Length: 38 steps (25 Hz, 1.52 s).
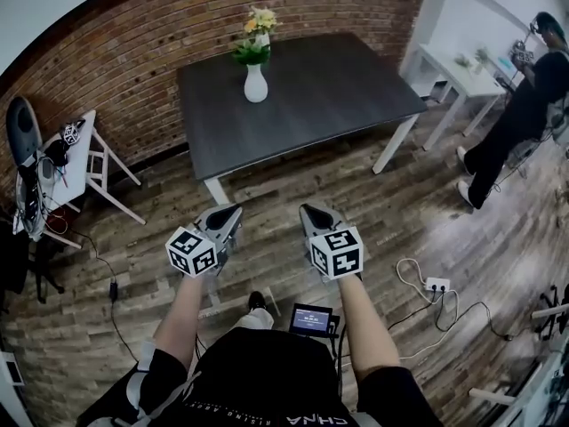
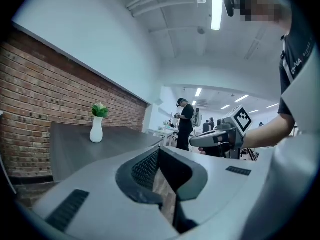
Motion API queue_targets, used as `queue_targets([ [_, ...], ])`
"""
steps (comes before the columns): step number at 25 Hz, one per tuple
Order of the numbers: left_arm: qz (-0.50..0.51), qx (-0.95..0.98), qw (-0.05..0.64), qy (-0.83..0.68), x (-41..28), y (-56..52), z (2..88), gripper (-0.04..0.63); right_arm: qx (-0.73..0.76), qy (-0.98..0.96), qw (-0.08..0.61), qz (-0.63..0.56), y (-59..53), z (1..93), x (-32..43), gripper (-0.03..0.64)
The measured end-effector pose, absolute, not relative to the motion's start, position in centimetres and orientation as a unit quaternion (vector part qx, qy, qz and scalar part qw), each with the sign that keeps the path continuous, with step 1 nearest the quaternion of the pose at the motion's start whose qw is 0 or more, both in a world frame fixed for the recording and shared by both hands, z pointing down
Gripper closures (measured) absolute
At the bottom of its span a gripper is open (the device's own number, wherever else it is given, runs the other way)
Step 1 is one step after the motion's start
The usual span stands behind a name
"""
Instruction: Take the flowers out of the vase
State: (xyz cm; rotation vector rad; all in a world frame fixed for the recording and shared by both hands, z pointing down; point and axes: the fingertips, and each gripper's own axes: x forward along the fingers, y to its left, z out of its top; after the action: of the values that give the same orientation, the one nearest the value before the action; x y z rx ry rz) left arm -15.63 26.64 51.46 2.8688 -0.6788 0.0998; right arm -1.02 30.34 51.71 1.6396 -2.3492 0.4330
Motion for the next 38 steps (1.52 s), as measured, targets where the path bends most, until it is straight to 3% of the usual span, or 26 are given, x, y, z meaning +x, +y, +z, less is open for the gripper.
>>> queue_targets([
  [13,0.039,0.972,0.111,-0.201,-14.8,14.8,52.0,0.594,0.581,-0.783,0.135,0.174,19.2,52.2,-1.7,0.612],
  [38,0.069,0.95,0.108,-0.286,-4.2,-4.1,52.2,0.594,0.5,-0.839,0.105,0.184,-3.4,52.2,10.0,0.612],
])
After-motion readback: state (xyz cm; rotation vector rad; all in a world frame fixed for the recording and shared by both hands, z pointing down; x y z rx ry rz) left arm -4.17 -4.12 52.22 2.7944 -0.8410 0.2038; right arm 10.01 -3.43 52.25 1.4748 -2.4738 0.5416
